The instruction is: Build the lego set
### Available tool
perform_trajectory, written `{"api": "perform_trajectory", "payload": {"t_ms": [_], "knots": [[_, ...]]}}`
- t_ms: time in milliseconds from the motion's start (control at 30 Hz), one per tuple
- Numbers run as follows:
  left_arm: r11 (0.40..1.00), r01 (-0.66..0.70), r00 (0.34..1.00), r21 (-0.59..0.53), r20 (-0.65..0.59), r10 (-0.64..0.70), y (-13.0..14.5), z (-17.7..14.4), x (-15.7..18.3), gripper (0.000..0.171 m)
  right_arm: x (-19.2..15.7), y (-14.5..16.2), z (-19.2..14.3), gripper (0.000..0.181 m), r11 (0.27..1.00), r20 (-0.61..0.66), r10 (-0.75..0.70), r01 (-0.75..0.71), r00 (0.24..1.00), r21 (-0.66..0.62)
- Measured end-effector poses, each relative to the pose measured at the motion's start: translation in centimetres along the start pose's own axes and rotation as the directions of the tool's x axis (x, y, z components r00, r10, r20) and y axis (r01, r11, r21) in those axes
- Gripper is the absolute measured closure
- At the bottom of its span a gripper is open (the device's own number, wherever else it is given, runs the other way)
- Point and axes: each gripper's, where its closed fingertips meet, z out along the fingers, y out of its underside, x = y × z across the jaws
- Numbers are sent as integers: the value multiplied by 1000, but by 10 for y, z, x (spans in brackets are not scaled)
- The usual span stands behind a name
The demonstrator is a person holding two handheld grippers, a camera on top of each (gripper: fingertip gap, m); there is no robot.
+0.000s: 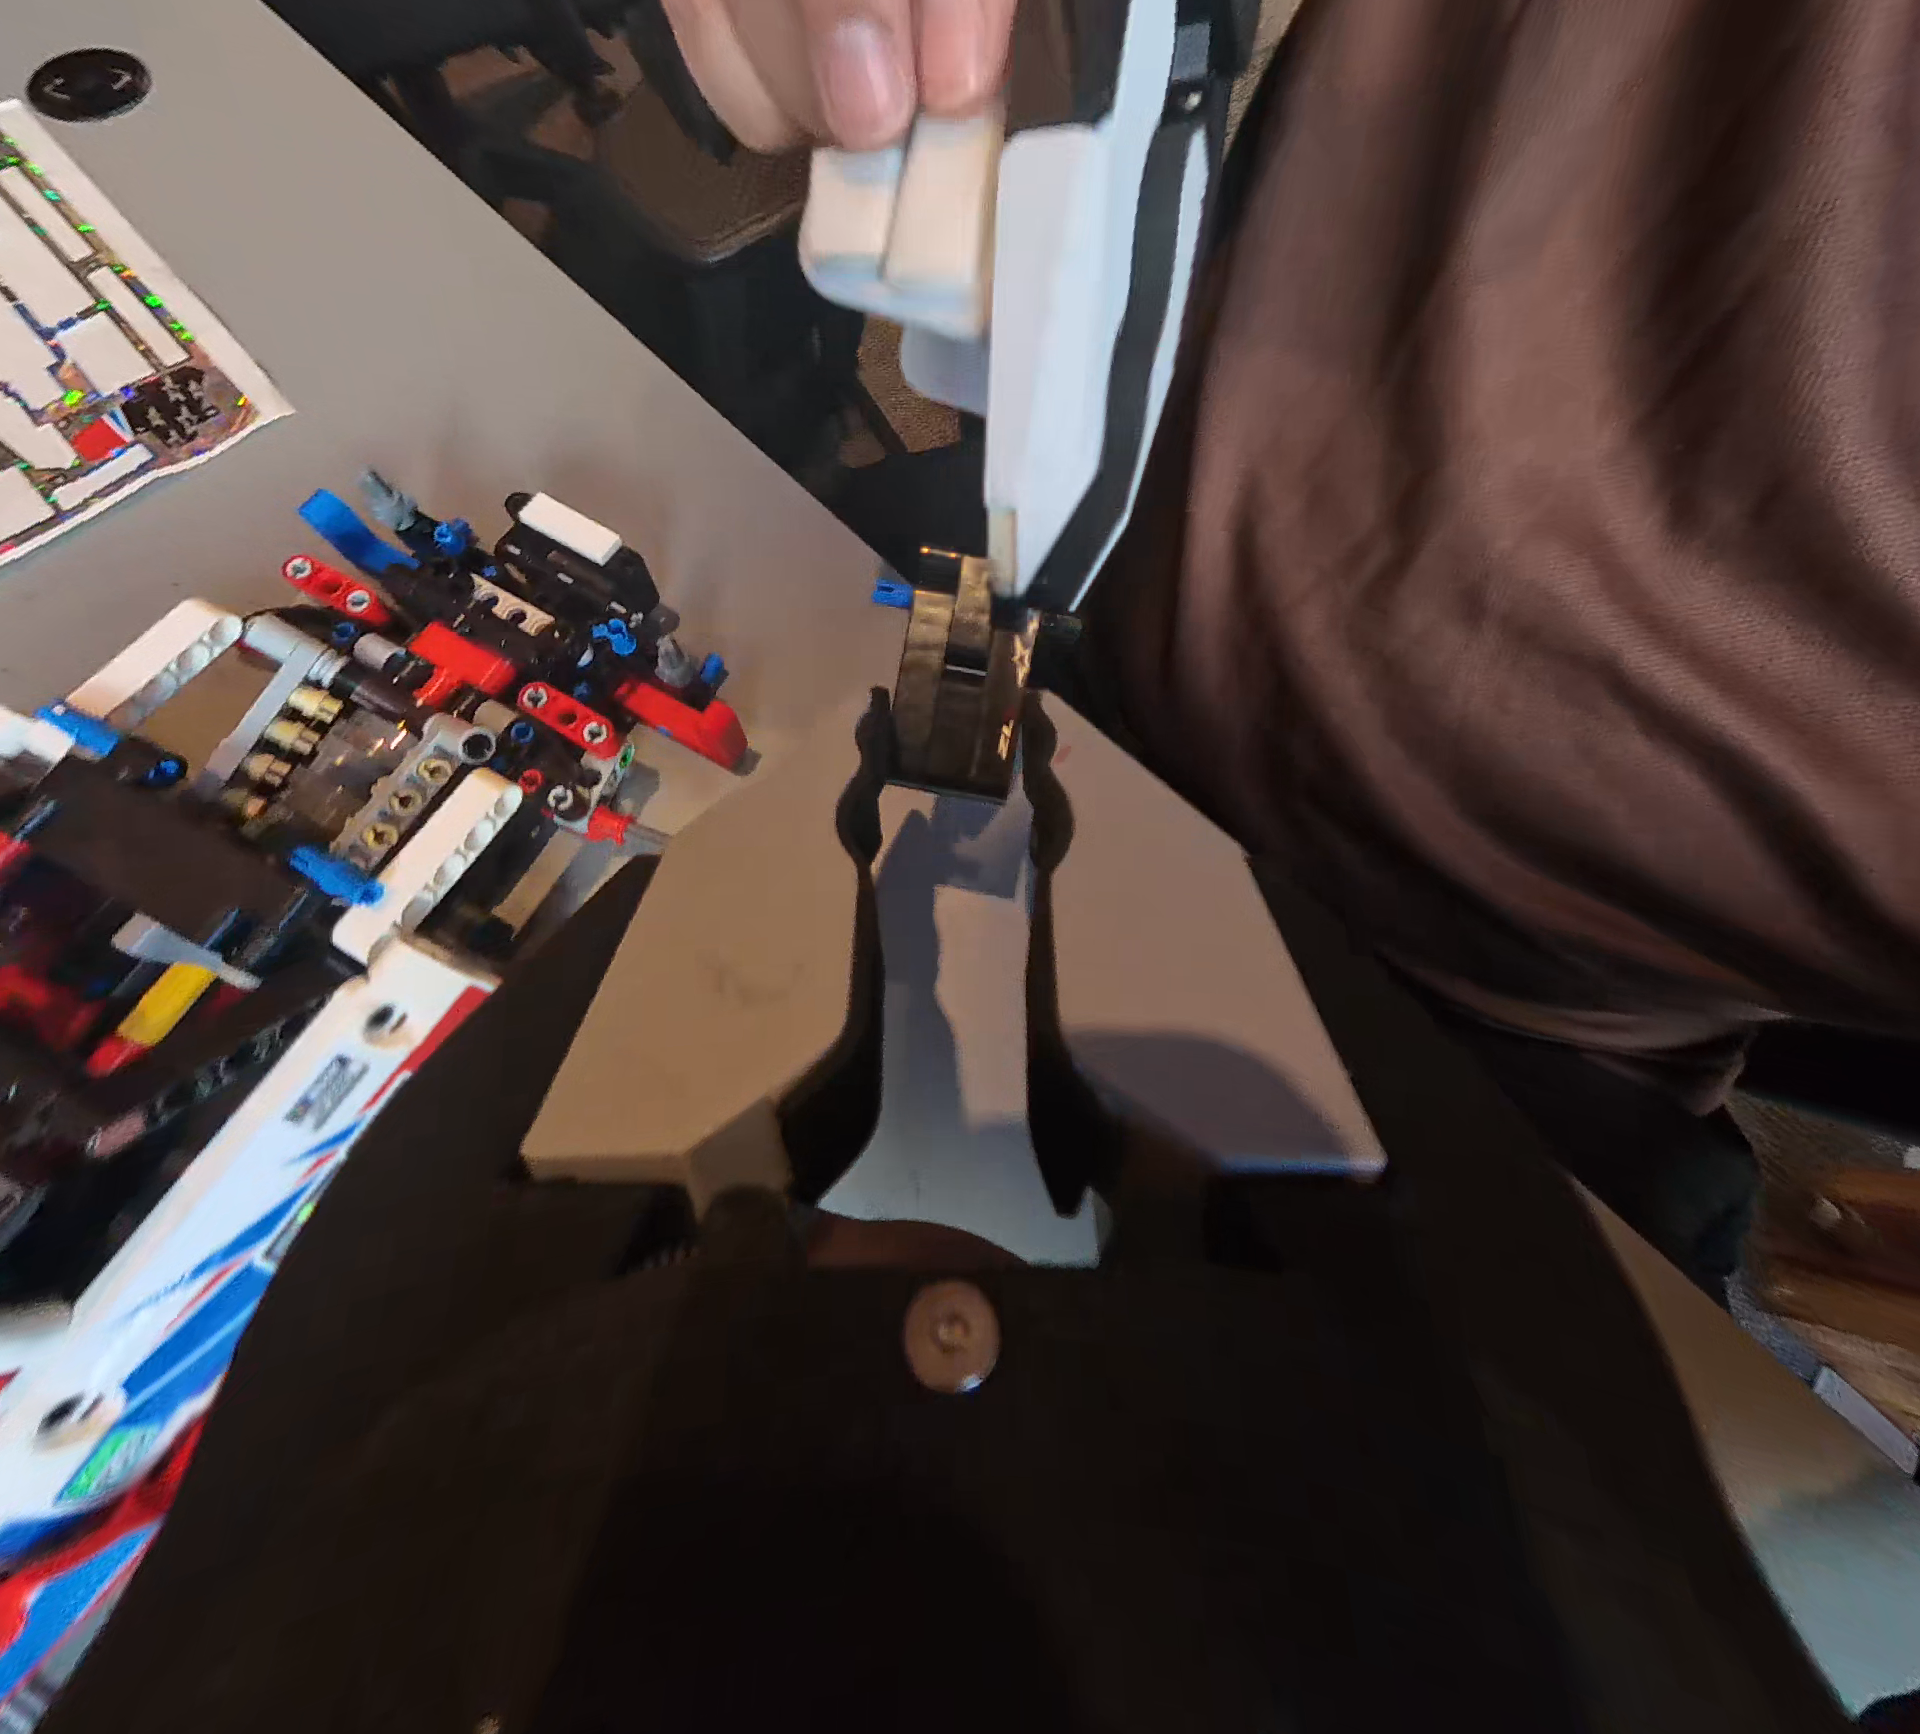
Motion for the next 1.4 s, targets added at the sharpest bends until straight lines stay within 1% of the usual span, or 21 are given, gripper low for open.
{"api": "perform_trajectory", "payload": {"t_ms": [33, 67, 133, 233, 300, 333, 367, 400, 467, 533, 600, 700, 800, 967, 1100, 1233, 1400], "knots": [[1000, 1, 1000, 3, -12, -1, -2, 2, -1, 150, -1, 2, 1, 170, 999, 2, -30, 30, 1000, -10], [1000, 2, 1000, -1, -13, -2, -3, 4, -3, 150, -1, 5, 2, 172, 998, -7, -59, 59, 998, -23], [1000, -2, 1000, -10, -3, 2, -2, 7, -8, 150, 0, 10, 2, 172, 995, -20, -93, 92, 995, -45], [999, 4, 1000, 43, 13, -4, -9, 7, -12, 150, 5, 14, -3, 172, 994, -65, -102, 99, 993, -50], [997, 4, 996, 83, 87, -11, -14, 2, -21, 148, 12, 20, -8, 174, 992, -115, -115, 108, 987, -64], [996, -1, 986, 85, 166, -13, -14, -4, -30, 143, 16, 26, -10, 174, 991, -137, -120, 110, 983, -80], [996, 1, 965, 90, 261, -24, -13, -12, -42, 136, 23, 34, -12, 173, 989, -163, -123, 107, 979, -104], [995, 4, 938, 102, 345, -39, -13, -20, -52, 134, 29, 46, -13, 173, 986, -188, -124, 100, 974, -133], [992, 16, 855, 127, 513, -79, -12, -38, -74, 135, 42, 71, -11, 173, 979, -225, -118, 75, 967, -191], [993, 37, 770, 112, 630, -100, -6, -50, -91, 137, 52, 91, -6, 173, 973, -253, -100, 42, 962, -226], [997, 59, 700, 56, 710, -81, 4, -54, -102, 139, 58, 103, 0, 173, 971, -264, -70, 4, 962, -241], [997, 70, 673, -19, 739, -33, 14, -45, -105, 145, 62, 109, 10, 173, 973, -254, -45, -15, 966, -229], [996, 73, 678, -44, 735, -17, 21, -35, -105, 146, 61, 112, 17, 173, 974, -236, -43, -12, 971, -228], [996, 87, 708, -18, 705, -49, 28, -25, -106, 153, 54, 115, 28, 173, 974, -183, -14, -28, 983, -225], [998, 57, 706, -9, 707, -34, 27, -27, -105, 152, 55, 116, 33, 174, 975, -173, 13, -51, 985, -215], [1000, 2, 720, 31, 694, -23, 15, -27, -96, 151, 55, 114, 36, 174, 979, -180, 5, -42, 984, -201], [999, 26, 737, 32, 675, -40, 17, -17, -98, 150, 54, 114, 37, 174, 981, -186, -31, -5, 982, -193]]}}
